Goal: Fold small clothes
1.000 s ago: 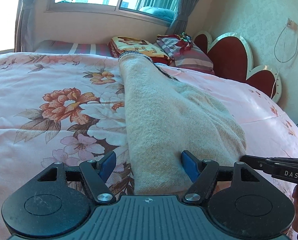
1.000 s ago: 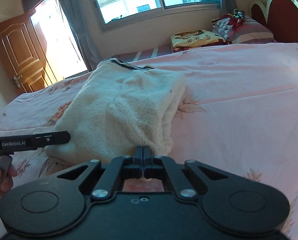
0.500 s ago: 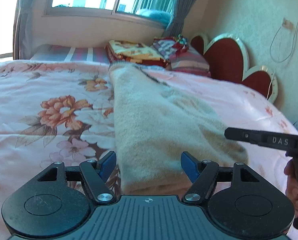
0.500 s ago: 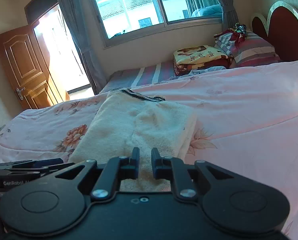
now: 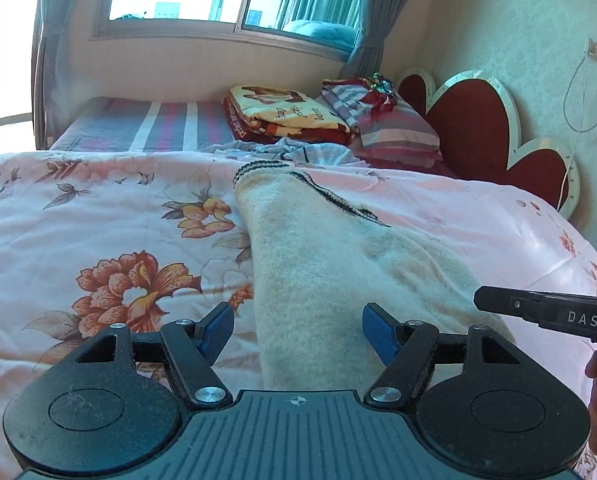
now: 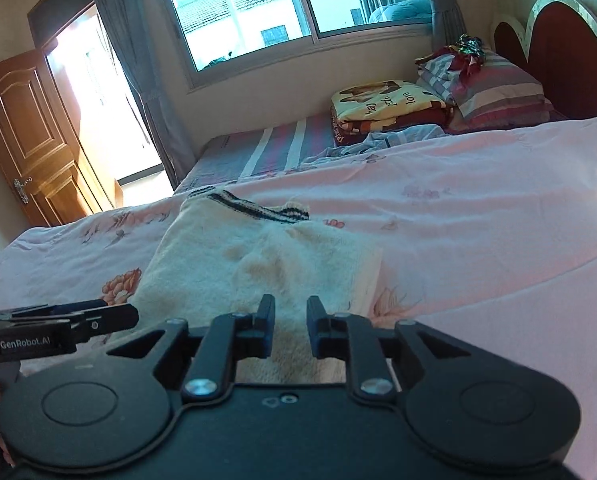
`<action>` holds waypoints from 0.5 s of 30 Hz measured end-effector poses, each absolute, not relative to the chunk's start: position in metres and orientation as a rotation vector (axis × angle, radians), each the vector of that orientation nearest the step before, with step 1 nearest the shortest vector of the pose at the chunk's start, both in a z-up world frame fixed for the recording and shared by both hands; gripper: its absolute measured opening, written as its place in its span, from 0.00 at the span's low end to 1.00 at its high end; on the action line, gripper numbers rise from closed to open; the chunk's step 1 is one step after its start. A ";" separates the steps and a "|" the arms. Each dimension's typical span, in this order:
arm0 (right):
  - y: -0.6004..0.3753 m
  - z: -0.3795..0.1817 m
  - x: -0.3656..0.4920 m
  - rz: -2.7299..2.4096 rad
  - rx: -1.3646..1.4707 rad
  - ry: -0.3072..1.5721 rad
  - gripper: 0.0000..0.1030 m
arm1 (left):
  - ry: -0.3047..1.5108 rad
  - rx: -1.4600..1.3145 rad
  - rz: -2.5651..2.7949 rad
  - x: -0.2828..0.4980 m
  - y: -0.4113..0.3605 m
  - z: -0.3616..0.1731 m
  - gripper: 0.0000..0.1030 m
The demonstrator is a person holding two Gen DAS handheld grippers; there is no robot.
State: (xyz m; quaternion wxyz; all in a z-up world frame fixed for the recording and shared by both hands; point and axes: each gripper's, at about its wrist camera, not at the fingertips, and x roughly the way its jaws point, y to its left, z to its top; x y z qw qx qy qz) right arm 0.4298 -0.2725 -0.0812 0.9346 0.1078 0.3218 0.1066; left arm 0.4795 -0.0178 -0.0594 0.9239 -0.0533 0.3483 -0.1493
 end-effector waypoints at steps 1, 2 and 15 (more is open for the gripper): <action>-0.272 -0.084 0.434 0.223 0.214 0.670 0.18 | 0.730 -0.103 -0.307 0.485 -0.020 -0.062 0.69; -0.271 -0.088 0.438 0.224 0.201 0.683 0.18 | 0.739 -0.095 -0.308 0.489 -0.022 -0.065 0.69; -0.270 -0.104 0.445 0.199 0.173 0.726 0.18 | 0.766 -0.083 -0.317 0.492 -0.028 -0.079 0.70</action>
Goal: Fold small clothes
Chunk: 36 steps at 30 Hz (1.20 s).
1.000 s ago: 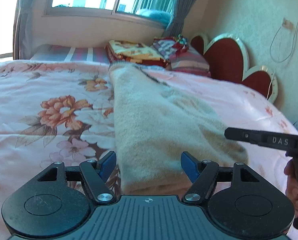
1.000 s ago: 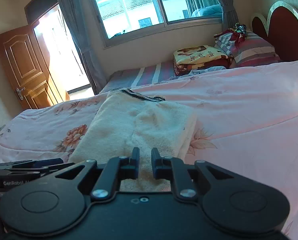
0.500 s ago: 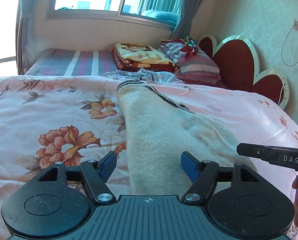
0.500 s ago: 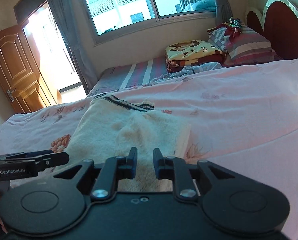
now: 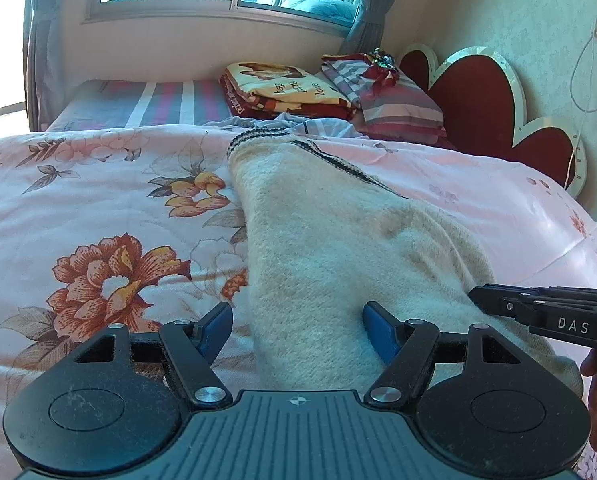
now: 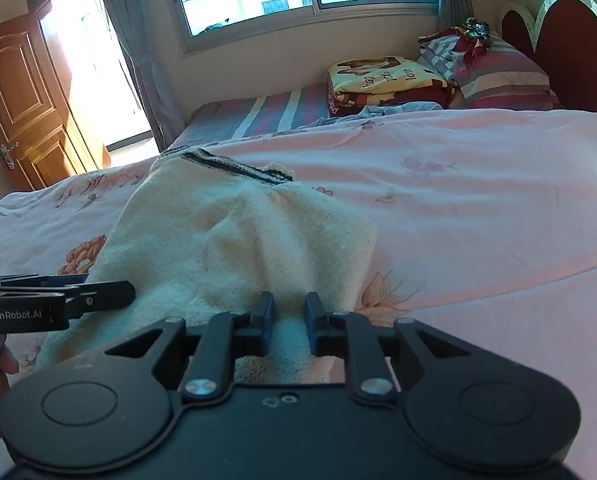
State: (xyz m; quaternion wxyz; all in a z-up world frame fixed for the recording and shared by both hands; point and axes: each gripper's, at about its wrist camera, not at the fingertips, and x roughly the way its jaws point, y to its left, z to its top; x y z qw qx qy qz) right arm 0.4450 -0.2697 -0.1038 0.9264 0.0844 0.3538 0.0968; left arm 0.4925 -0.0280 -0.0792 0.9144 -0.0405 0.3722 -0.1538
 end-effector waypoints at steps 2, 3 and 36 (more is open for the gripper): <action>-0.270 -0.102 0.445 0.200 0.179 0.729 0.20 | 0.770 -0.071 -0.317 0.493 -0.029 -0.077 0.70; -0.270 -0.102 0.445 0.199 0.179 0.731 0.21 | 0.771 -0.066 -0.317 0.493 -0.029 -0.076 0.70; -0.335 -0.095 0.458 0.324 0.406 0.767 0.76 | 0.836 -0.312 -0.369 0.519 0.031 -0.087 0.94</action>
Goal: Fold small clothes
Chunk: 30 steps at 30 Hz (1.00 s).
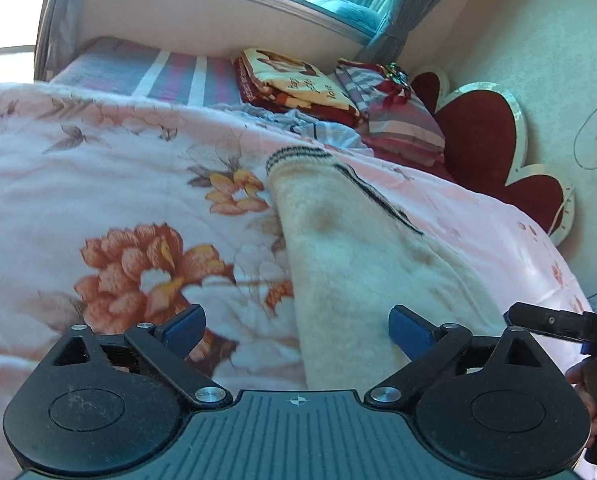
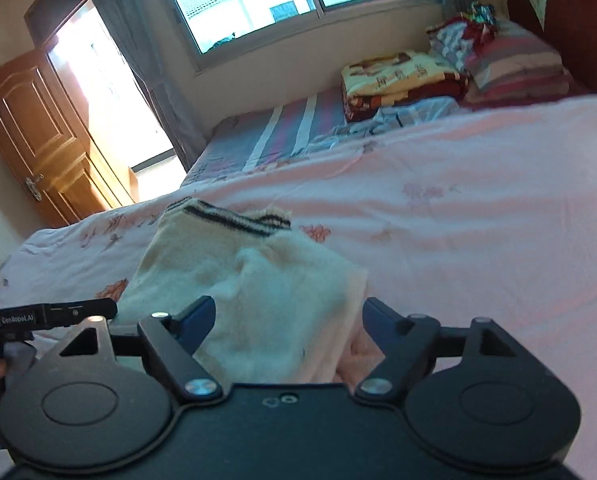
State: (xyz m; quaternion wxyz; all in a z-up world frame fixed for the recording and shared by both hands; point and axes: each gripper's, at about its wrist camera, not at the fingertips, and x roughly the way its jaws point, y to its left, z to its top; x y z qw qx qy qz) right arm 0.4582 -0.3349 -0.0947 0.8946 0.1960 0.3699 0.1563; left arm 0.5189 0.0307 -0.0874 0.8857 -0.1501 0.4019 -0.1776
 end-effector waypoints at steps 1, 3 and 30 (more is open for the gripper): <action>-0.345 -0.101 0.454 0.335 0.473 0.794 0.76 | 0.851 -0.333 -0.390 0.516 0.031 -0.090 0.94; -0.359 -0.112 0.449 0.351 0.578 0.837 0.77 | 0.888 -0.371 -0.457 0.514 0.030 -0.096 0.94; -0.343 -0.150 0.486 0.645 0.766 0.974 0.49 | 0.982 -0.522 -0.600 0.538 0.030 -0.122 0.73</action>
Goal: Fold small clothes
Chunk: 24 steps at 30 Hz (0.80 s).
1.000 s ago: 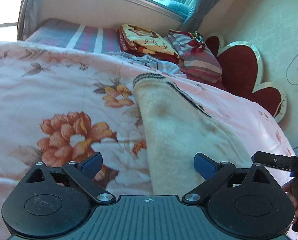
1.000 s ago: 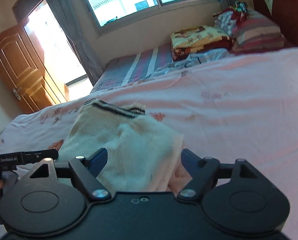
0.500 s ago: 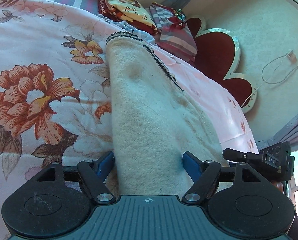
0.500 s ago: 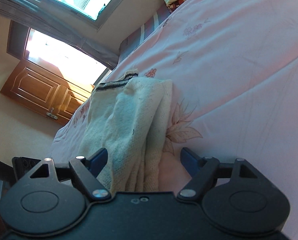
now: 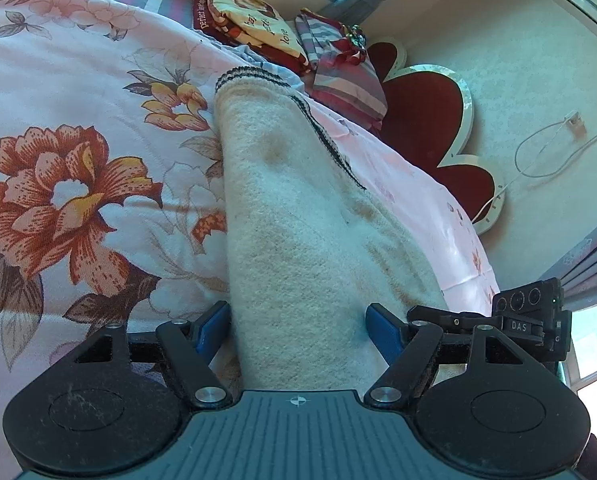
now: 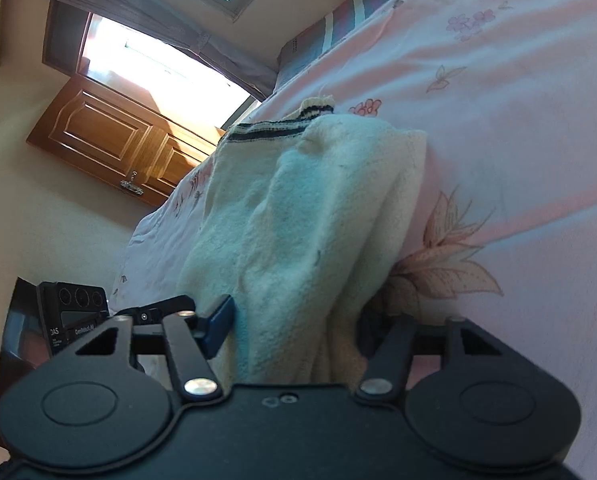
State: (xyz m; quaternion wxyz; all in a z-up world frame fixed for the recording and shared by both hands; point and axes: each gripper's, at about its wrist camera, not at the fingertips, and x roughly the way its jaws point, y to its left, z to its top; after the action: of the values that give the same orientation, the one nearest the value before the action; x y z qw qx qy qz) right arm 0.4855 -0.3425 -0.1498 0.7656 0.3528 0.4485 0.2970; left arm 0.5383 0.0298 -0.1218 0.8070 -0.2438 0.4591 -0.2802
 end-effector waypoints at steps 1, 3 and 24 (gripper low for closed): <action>-0.346 -0.153 0.488 0.646 0.796 0.973 0.48 | 0.981 -0.516 -0.599 0.538 0.029 -0.121 0.73; -0.348 -0.155 0.490 0.631 0.825 0.973 0.42 | 0.976 -0.502 -0.588 0.538 0.026 -0.120 0.73; -0.291 -0.082 0.463 0.565 0.559 0.876 0.29 | 0.846 -0.394 -0.582 0.509 0.023 -0.065 0.52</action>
State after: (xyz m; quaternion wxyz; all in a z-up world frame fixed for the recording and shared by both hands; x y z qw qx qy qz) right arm 0.4631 -0.2905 -0.0824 0.8301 0.2637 0.4129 0.2662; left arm 0.5090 0.0234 -0.0655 0.8526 -0.1870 0.4019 -0.2766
